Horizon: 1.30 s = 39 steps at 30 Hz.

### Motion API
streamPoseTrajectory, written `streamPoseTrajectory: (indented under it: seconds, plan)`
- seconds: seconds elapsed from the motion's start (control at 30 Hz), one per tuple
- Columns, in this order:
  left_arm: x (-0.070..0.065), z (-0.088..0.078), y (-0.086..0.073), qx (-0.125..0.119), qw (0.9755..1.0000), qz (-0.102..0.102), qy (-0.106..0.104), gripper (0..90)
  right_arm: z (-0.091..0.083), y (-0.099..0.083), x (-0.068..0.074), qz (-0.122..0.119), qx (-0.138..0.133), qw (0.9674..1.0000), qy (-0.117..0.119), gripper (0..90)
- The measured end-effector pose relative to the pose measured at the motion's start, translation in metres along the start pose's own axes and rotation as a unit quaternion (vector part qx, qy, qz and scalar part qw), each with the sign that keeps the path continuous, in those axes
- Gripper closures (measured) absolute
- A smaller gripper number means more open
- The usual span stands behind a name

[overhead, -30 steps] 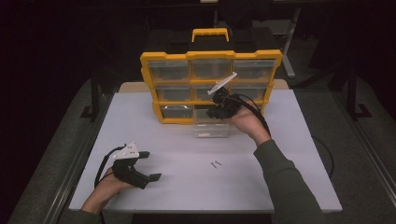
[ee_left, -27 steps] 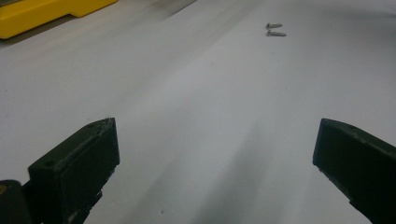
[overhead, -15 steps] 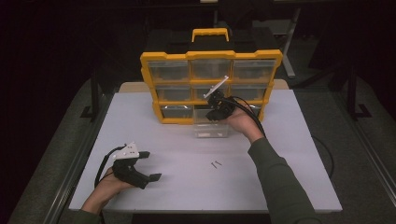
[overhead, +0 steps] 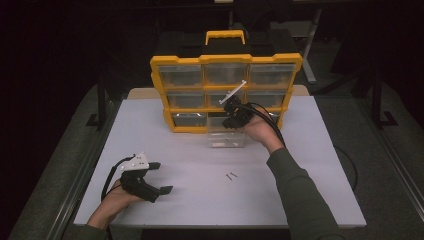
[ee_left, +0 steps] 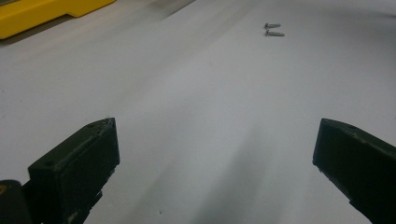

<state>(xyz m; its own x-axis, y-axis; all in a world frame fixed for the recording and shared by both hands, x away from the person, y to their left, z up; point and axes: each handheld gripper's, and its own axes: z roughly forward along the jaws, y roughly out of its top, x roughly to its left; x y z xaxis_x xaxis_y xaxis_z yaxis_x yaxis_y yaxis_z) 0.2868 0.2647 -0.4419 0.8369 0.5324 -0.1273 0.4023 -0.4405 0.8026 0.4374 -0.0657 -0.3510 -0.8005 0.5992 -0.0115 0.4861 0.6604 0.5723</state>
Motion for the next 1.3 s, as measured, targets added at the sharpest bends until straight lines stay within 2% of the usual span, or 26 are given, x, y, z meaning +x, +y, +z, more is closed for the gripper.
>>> streamPoseTrajectory:
  seconds: [0.43,0.8,1.03,1.3]
  plan:
    - [0.000,-0.001,0.000,0.001,1.0000,0.000,-0.004,0.3,-0.031,-0.007,0.004,-0.007,-0.026,0.9996,0.012,88.8]
    - [-0.001,0.000,0.000,0.003,1.0000,0.001,-0.006,0.2,-0.050,-0.025,0.010,-0.009,-0.035,0.9992,0.015,88.9]
    - [-0.001,-0.001,0.000,0.003,1.0000,0.000,-0.006,0.2,-0.054,-0.036,0.016,-0.009,-0.037,0.9991,0.019,88.8]
    - [-0.001,0.000,0.000,0.005,1.0000,-0.002,-0.006,0.2,-0.051,-0.052,0.024,-0.011,-0.039,0.9988,0.026,88.7]
